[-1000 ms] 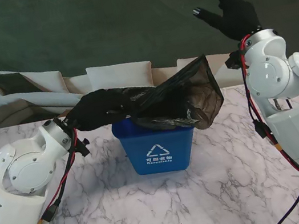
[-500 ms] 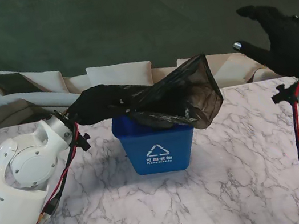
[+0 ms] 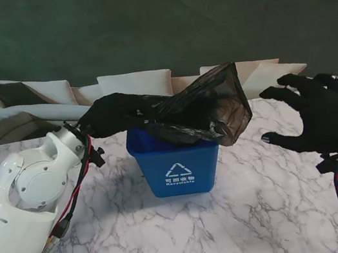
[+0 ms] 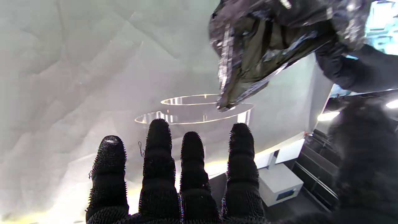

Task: Fit the garbage bag over the bin

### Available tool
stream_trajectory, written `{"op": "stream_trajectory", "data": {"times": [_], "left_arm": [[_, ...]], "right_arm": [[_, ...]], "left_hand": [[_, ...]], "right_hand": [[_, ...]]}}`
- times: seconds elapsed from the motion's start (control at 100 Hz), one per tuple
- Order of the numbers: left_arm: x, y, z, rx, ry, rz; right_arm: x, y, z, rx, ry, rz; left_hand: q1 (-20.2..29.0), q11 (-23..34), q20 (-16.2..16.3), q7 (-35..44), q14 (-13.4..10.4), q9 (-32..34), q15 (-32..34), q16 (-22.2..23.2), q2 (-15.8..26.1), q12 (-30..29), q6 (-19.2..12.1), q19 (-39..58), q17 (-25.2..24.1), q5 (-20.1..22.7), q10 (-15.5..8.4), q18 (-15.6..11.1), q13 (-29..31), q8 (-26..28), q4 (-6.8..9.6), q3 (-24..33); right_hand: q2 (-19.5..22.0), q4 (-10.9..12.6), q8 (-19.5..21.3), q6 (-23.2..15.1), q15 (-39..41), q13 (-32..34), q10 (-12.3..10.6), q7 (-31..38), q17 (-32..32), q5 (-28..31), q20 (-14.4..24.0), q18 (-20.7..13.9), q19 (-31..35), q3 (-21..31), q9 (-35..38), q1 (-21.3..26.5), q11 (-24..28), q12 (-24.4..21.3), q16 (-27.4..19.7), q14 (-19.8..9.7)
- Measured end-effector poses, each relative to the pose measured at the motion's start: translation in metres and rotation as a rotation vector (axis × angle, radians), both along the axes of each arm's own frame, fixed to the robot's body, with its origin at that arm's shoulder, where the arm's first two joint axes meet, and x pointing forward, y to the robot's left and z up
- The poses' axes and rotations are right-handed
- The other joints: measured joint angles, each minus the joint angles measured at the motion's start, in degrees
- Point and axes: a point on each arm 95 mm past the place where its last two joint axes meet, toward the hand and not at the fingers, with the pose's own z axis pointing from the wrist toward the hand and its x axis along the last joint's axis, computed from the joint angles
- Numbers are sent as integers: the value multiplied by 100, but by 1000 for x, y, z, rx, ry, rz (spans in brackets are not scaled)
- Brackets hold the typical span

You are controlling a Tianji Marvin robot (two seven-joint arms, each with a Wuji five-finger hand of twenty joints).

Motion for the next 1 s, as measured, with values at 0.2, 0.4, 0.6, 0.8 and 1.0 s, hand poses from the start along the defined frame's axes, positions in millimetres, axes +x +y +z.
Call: {"op": "stream_trajectory", "data": {"times": [0.2, 0.4, 0.6, 0.8, 1.0], "left_arm": [[2, -4, 1, -10, 1, -3], [2, -5, 2, -20, 2, 0], [2, -5, 3, -29, -1, -4], [0, -5, 3, -28, -12, -22], [-1, -1, 3, -26, -15, -23]], "right_arm": [[1, 22, -27, -137, -51, -1], [8, 44, -45, -140, 34, 32], [36, 60, -56, -148, 93, 36], [59, 67, -56, -114, 89, 20], [72, 71, -53, -15, 111, 41]], "left_hand": [[0, 0, 0, 0, 0, 1, 13, 4, 0, 2, 0, 0, 1, 0, 0, 0, 0, 1, 0, 0], [0, 0, 0, 0, 0, 1, 50, 5, 0, 4, 0, 0, 1, 0, 0, 0, 0, 1, 0, 0], [0, 0, 0, 0, 1, 1, 61, 5, 0, 5, 0, 0, 1, 0, 2, 0, 0, 2, 0, 0], [0, 0, 1, 0, 1, 1, 63, 6, 0, 7, 0, 0, 1, 0, 2, 0, 0, 7, 0, 0], [0, 0, 1, 0, 1, 1, 64, 6, 0, 22, 0, 0, 1, 0, 2, 0, 0, -1, 0, 0]], "right_hand": [[-77, -123, -295, -523, 2112, 0, -173, -227, 158, -12, 708, -54, 865, 339, -80, -515, 757, 948, 1263, -234], [-170, -142, -1137, -343, 3997, 198, -246, -519, 442, -121, 1487, -208, 1859, 544, -56, -810, 1723, 2101, 2233, -554], [-172, -142, -1479, 917, 4847, 485, -453, -644, 681, -185, 1737, -346, 2354, 544, 166, -874, 2337, 2658, 2529, -767], [41, -147, -824, 442, 5076, 702, -527, 34, 748, 273, 1745, -352, 2484, -80, 394, 150, 2500, 2747, 2532, -832], [412, -29, -804, -1047, 5170, 1058, -651, 2578, 920, 1698, 1745, -353, 2543, -1503, 1025, 2655, 2571, 2747, 2512, -840]]}}
